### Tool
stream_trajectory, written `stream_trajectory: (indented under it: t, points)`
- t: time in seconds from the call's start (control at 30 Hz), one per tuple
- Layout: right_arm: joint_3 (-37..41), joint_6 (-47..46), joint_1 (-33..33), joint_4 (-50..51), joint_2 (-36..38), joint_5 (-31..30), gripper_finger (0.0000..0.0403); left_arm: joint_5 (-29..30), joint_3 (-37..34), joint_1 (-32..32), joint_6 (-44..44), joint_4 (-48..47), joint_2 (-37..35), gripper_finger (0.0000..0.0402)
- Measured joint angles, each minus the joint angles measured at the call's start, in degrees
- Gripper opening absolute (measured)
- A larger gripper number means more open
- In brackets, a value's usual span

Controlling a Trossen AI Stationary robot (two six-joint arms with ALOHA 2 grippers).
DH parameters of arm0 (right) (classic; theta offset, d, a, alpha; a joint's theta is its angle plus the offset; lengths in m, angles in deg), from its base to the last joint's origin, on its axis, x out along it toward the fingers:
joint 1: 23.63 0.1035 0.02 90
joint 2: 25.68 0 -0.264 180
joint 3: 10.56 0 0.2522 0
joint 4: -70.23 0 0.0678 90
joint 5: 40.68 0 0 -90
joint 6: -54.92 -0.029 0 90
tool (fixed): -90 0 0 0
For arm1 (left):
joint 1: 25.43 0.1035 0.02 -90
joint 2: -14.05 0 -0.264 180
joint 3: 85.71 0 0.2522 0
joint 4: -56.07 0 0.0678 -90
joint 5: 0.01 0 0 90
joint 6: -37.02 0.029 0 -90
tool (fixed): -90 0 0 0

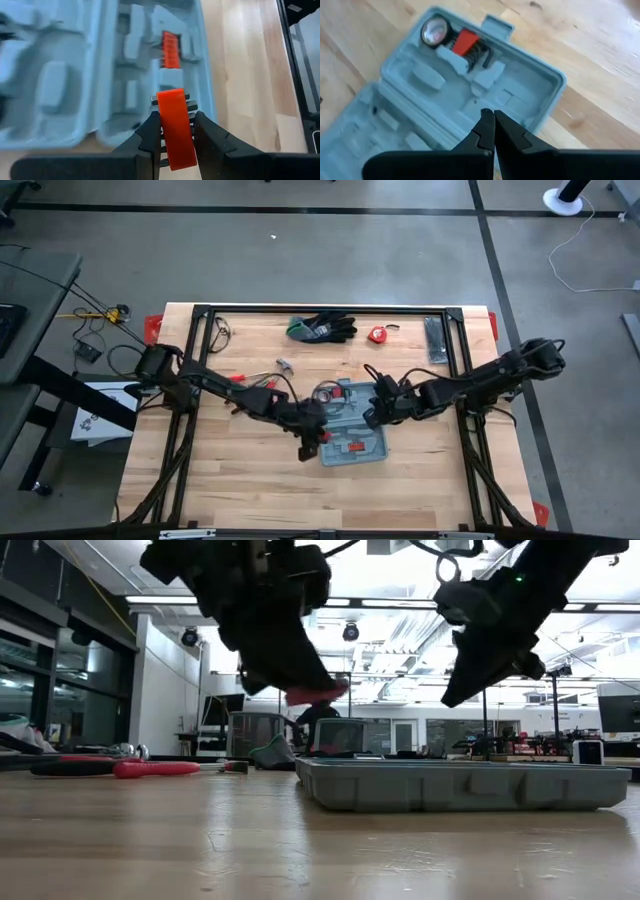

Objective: Prefit tool cases
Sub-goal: Put the screwdriver bit set into the gray tool case

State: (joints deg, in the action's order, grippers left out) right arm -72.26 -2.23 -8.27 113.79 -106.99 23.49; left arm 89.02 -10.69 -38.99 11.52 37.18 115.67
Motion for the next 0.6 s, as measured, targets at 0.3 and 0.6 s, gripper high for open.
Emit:
stream_trajectory:
  t: [0.3, 0.6]
  points:
    - [0.0, 3.7, 0.0, 7.1, 4.5, 2.1, 0.0000, 0.4, 19.4, -1.4, 4.9, -16.1, 11.7, 0.0073]
    - [0.0, 4.0, 0.2, 15.7, 7.8, -1.0, 0.0000, -1.8, 30.5, 0.8, 4.8, -31.1, 16.1, 0.0073]
